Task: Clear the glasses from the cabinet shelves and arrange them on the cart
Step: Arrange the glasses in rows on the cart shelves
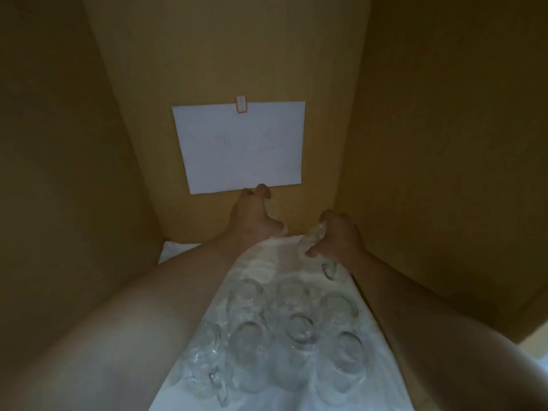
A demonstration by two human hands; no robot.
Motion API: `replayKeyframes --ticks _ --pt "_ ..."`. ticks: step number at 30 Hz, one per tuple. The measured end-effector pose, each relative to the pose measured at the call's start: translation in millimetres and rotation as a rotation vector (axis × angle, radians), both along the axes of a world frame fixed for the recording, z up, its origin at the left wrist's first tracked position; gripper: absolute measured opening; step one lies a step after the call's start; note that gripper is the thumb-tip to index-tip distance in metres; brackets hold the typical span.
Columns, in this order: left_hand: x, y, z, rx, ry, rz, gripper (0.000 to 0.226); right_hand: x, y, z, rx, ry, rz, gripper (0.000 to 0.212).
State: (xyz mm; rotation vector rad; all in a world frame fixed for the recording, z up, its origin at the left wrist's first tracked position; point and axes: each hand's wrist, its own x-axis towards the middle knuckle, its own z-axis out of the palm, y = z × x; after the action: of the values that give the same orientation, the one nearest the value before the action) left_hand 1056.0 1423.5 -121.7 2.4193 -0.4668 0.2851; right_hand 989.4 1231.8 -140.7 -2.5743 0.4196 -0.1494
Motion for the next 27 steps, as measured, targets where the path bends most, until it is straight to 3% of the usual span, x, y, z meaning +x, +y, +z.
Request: replayKeyframes --ticks 3,7,13,17,18,22,27 --pt "-4.0 11.7 22.5 -0.229 -0.007 0.148 0.073 -0.6 1.3 17.4 0.206 -0.173 -0.122 0.085" --pt "-11.8 26.7 50.4 -0.529 0.042 0.230 0.079 -10.9 13.9 35.8 0.786 -0.340 -0.230 0.070" --pt "-39.7 41.4 83.7 -0.878 0.105 0.261 0.109 -20.4 30.9 50.0 1.397 -0.178 -0.028 0.060" --pt "-60.3 57.6 93.5 -1.063 0.083 0.232 0.047 -24.9 45.1 48.5 1.675 -0.104 0.120 0.051" --pt "-66.2 62.5 95.0 -1.091 0.069 0.222 0.042 -25.6 48.2 47.0 1.737 -0.104 0.141 0.052" --pt "-91.9 81.4 97.2 -1.145 0.084 0.220 0.069 -32.6 59.9 46.6 1.972 -0.079 0.271 0.057" --pt "-129.3 90.6 96.7 -1.198 0.110 0.179 0.096 -45.6 81.8 61.4 2.064 0.011 0.346 0.052"
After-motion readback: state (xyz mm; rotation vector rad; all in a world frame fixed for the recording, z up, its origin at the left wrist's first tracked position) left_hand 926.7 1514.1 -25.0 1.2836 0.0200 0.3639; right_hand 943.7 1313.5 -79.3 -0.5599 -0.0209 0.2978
